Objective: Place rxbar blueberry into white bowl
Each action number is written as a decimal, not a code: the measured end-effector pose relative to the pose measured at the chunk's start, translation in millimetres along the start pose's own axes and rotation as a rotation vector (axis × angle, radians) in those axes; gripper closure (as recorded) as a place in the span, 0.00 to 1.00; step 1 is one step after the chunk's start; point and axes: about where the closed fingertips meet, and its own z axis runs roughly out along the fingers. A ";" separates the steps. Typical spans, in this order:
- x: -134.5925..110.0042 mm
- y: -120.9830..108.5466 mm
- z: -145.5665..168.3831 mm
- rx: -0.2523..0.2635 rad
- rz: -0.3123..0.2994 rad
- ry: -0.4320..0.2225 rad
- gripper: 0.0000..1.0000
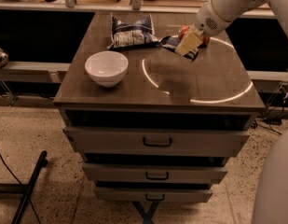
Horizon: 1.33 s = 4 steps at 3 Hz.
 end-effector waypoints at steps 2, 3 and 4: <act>-71.7 51.8 31.3 -0.141 -0.134 -0.069 1.00; -94.9 77.1 35.2 -0.182 -0.200 -0.077 1.00; -123.6 112.1 35.1 -0.212 -0.292 -0.065 1.00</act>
Offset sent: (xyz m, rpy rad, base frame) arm -0.0169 0.1351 0.0124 0.0680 0.0222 0.2923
